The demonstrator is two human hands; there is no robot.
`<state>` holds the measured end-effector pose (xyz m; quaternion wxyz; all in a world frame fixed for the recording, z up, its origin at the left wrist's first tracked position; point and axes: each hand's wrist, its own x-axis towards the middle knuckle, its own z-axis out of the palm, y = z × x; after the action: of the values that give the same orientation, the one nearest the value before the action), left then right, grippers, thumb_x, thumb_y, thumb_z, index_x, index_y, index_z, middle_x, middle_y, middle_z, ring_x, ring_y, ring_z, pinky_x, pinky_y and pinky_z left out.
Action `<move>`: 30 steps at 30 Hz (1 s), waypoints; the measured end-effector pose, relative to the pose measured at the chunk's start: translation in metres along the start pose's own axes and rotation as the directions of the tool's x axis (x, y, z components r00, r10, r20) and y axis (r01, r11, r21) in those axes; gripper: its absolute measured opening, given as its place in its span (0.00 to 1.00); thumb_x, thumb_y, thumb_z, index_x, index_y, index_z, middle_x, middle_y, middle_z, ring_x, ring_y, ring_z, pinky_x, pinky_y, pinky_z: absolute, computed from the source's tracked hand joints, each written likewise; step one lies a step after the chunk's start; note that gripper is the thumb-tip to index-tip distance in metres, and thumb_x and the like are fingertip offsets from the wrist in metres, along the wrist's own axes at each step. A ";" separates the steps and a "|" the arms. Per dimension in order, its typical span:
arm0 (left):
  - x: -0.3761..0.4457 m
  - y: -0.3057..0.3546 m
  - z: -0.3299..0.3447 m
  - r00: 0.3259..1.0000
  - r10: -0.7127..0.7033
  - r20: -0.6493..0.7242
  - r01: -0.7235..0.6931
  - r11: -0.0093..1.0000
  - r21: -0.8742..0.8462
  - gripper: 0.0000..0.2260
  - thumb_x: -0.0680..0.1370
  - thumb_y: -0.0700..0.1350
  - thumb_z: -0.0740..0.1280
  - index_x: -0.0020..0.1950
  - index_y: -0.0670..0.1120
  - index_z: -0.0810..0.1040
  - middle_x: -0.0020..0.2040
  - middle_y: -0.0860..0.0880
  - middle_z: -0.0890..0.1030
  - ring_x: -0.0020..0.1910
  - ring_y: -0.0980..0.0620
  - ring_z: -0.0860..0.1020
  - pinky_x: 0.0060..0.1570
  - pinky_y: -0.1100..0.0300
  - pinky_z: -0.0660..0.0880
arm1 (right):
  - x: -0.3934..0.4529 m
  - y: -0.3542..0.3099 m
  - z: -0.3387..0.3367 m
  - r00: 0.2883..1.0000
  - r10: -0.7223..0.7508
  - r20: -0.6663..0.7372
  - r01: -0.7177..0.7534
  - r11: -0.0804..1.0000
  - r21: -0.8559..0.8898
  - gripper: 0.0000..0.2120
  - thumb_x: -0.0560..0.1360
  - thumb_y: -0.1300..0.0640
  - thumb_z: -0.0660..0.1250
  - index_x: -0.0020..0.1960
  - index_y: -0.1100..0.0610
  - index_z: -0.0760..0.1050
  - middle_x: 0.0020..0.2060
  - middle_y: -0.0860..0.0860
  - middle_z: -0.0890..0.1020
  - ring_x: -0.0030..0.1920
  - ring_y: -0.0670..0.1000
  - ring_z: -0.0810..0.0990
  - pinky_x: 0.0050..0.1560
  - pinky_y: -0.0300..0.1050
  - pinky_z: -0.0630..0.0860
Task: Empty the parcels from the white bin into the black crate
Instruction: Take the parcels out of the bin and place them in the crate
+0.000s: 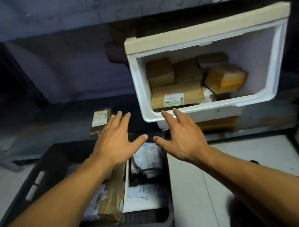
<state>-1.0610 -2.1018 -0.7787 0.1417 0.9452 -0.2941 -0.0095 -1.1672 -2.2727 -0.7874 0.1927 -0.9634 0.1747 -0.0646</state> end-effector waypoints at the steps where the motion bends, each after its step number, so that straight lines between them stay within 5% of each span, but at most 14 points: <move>1: 0.003 0.013 0.000 1.000 0.031 0.000 -0.031 0.999 0.012 0.41 0.76 0.69 0.63 0.83 0.53 0.50 0.83 0.50 0.49 0.82 0.50 0.46 0.78 0.51 0.52 | -0.002 0.009 -0.006 1.000 0.012 -0.012 -0.012 1.000 -0.006 0.40 0.77 0.33 0.62 0.82 0.47 0.50 0.82 0.56 0.53 0.81 0.58 0.52 0.78 0.56 0.57; 11: 0.047 0.108 0.016 0.979 0.205 0.007 -0.204 0.976 0.069 0.38 0.79 0.63 0.63 0.83 0.51 0.51 0.83 0.47 0.52 0.82 0.47 0.49 0.78 0.51 0.52 | 0.004 0.091 -0.060 0.988 0.128 -0.086 -0.131 0.991 -0.037 0.37 0.78 0.34 0.62 0.81 0.46 0.53 0.82 0.54 0.54 0.80 0.59 0.54 0.77 0.59 0.58; 21: 0.117 0.123 0.054 0.994 0.111 0.016 -0.112 0.991 0.073 0.33 0.81 0.60 0.62 0.81 0.49 0.56 0.82 0.44 0.55 0.81 0.42 0.52 0.78 0.47 0.56 | 0.059 0.130 -0.058 0.977 0.199 -0.079 -0.199 0.980 0.001 0.37 0.79 0.35 0.62 0.81 0.47 0.53 0.81 0.53 0.55 0.80 0.58 0.55 0.75 0.59 0.63; 25: 0.145 0.108 0.064 0.995 0.099 -0.009 -0.098 0.991 0.086 0.28 0.80 0.60 0.61 0.77 0.48 0.65 0.73 0.43 0.67 0.73 0.41 0.64 0.71 0.46 0.67 | 0.094 0.133 -0.046 0.986 0.163 -0.042 -0.163 0.987 0.001 0.37 0.78 0.36 0.64 0.81 0.47 0.54 0.81 0.53 0.54 0.80 0.59 0.54 0.76 0.60 0.62; 30: 0.176 0.099 0.075 0.998 0.063 -0.001 -0.063 0.995 0.083 0.26 0.81 0.59 0.60 0.73 0.45 0.68 0.70 0.40 0.69 0.69 0.40 0.67 0.70 0.47 0.67 | 0.137 0.133 -0.033 0.986 0.161 -0.045 -0.159 0.987 0.031 0.33 0.77 0.38 0.66 0.77 0.49 0.60 0.77 0.57 0.61 0.76 0.60 0.61 0.71 0.58 0.67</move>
<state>-0.9780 -2.2972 -0.8122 0.1030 0.9405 -0.3236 0.0088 -1.0872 -2.4489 -0.8018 0.2060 -0.9418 0.2552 -0.0743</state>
